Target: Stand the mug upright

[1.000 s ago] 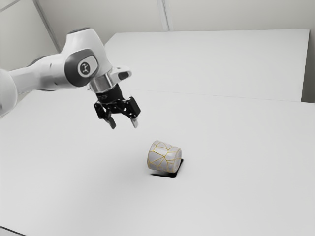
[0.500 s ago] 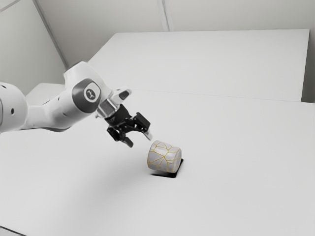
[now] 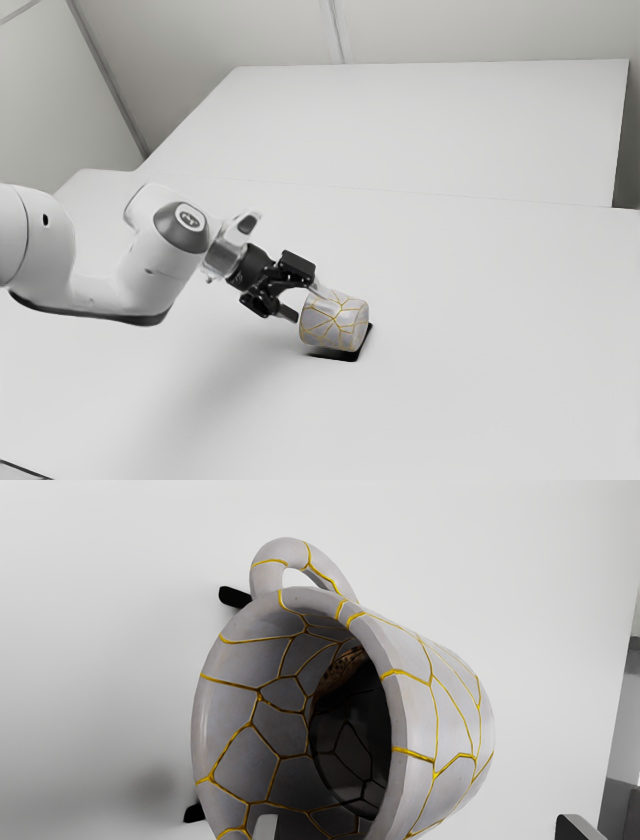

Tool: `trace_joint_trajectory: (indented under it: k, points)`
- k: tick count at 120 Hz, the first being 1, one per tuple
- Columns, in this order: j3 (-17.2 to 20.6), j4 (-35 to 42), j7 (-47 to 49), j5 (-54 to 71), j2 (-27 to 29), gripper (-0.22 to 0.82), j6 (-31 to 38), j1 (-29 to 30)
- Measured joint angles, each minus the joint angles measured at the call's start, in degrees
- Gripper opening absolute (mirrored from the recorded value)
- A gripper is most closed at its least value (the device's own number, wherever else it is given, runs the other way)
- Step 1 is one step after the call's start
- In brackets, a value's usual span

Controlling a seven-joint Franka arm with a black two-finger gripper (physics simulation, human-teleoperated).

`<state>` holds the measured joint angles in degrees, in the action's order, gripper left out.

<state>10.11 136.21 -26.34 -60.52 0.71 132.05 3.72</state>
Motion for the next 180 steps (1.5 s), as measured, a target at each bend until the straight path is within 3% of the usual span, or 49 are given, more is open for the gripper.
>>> trace_joint_trajectory:
  k: [82,91,108,118,149,168,180]
  points:
    - [0.65,0.05,-24.16,-19.26,-3.79,0.59,1.66,-0.41]
    - [0.68,0.15,-26.05,-21.02,-4.0,0.48,1.1,-0.65]
    - [0.7,0.21,-29.05,-22.71,-4.17,0.15,0.42,-0.41]
    - [0.66,0.22,-30.5,-23.09,-4.17,0.03,0.22,-0.3]
    - [1.28,0.3,-33.76,-23.12,-2.68,-0.12,0.51,-0.62]
    - [1.48,0.28,-35.12,-22.21,1.93,-0.12,0.34,-1.2]
    - [1.5,-2.83,-34.7,-15.01,3.0,-0.12,0.12,-1.58]
